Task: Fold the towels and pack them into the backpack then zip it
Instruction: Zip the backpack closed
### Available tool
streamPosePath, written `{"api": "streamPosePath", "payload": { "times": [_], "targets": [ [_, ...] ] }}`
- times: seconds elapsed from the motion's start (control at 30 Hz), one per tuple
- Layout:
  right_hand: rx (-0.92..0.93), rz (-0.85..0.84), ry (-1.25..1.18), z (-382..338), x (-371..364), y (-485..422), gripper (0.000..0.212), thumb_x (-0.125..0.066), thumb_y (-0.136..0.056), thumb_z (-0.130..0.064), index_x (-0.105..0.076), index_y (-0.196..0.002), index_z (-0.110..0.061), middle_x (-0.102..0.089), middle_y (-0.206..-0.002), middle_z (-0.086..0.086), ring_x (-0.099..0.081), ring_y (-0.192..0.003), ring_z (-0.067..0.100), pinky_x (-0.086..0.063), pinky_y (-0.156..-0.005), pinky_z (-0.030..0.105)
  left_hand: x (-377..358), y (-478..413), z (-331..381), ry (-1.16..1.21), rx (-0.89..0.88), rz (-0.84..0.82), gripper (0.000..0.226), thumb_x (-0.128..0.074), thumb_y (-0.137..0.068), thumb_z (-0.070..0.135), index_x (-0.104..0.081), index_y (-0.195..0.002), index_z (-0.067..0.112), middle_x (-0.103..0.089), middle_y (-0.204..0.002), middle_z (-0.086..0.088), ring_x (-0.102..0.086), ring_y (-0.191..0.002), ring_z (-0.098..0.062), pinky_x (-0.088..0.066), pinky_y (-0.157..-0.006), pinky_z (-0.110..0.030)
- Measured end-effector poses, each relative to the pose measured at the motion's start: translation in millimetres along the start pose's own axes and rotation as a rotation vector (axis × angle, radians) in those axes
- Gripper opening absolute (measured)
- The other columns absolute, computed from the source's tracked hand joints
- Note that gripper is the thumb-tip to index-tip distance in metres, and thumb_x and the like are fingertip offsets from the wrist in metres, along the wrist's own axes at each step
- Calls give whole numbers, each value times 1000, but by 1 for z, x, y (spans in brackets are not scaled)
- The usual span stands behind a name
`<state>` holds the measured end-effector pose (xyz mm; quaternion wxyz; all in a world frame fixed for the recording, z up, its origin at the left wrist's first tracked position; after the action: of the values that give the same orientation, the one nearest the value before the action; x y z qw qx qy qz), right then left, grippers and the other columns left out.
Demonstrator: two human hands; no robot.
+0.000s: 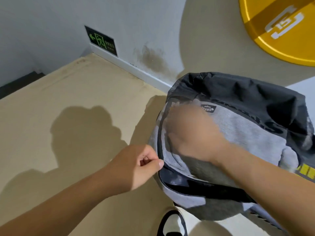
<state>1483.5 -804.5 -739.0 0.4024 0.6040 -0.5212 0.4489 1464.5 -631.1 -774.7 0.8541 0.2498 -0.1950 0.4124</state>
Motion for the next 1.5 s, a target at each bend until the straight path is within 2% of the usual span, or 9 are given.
{"api": "streamPosePath", "payload": {
  "times": [0.13,0.27,0.37,0.53,0.7,0.9,1.03,1.2,1.5],
  "targets": [
    [3,-198,-274,-34,-17,75,33,-62,-79,-45,-62,-110,-36,-60,-95,-13,-60,-91,11,-55,-78,37,-10,16,0,217,110,134,20,-70,-89,40,-68,-78,23,-73,-73,-8,-56,-57,-10,-48,-62,-33],
    [-52,-37,-454,-28,-27,89,33,-64,-79,-55,-68,-105,-34,-65,-94,-14,-63,-87,8,-55,-77,39,-24,31,15,203,82,123,16,-59,-82,43,-73,-82,35,-75,-75,1,-70,-73,-22,-56,-75,-41],
    [-12,72,-475,-33,-26,91,20,-70,-85,-41,-73,-101,-29,-70,-90,-11,-64,-84,9,-52,-76,35,-23,35,16,148,71,122,19,-61,-95,34,-76,-83,32,-70,-70,7,-62,-62,-9,-49,-63,-31],
    [-5,140,-486,-32,-26,96,10,-69,-89,-29,-74,-87,-21,-70,-79,-7,-62,-74,10,-49,-70,27,-19,46,4,452,200,143,13,-68,-95,17,-80,-89,17,-74,-83,-17,-64,-64,-14,-52,-57,-27],
    [-33,156,-535,-29,-23,96,8,-71,-86,-28,-75,-86,-21,-73,-82,-8,-65,-74,10,-52,-70,27,-25,26,2,289,392,185,45,-65,-93,44,-72,-82,1,-74,-67,-11,-66,-53,-14,-54,-49,-28],
    [33,102,-460,-31,-16,112,5,-67,-87,-30,-68,-87,-25,-66,-82,-10,-60,-75,12,-52,-68,37,-27,-3,9,103,428,148,29,-56,-95,18,-61,-68,7,-58,-45,-3,-42,-25,-8,-31,-37,-15],
    [8,111,-441,-22,-12,120,9,-70,-87,-35,-72,-94,-30,-68,-88,-12,-60,-79,8,-52,-70,34,-43,6,15,102,505,7,47,-63,-92,52,-64,-83,6,-63,-54,-9,-48,-35,-17,-35,-37,-17],
    [5,61,-476,-26,-15,124,7,-68,-87,-33,-67,-89,-27,-61,-81,-15,-58,-78,9,-52,-70,35,-53,10,13,150,513,59,15,-65,-85,21,-58,-79,9,-53,-47,-8,-35,-29,-16,-27,-38,-17],
    [9,3,-549,-2,6,157,11,-70,-83,-23,-64,-74,-21,-58,-84,-15,-59,-82,3,-49,-73,30,-23,7,10,350,533,333,21,-64,-85,7,-59,-65,2,-56,-58,-17,-34,-37,-17,-23,-45,-19]
  ]
}}
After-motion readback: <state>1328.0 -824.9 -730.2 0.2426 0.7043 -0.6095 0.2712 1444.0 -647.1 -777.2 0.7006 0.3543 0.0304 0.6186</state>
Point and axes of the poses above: each hand's wrist, its own y-axis away from the middle knuckle, its own x-axis out of the back of the hand, z = x × y, the point moved 7 cm from there along -y, towards the middle knuckle
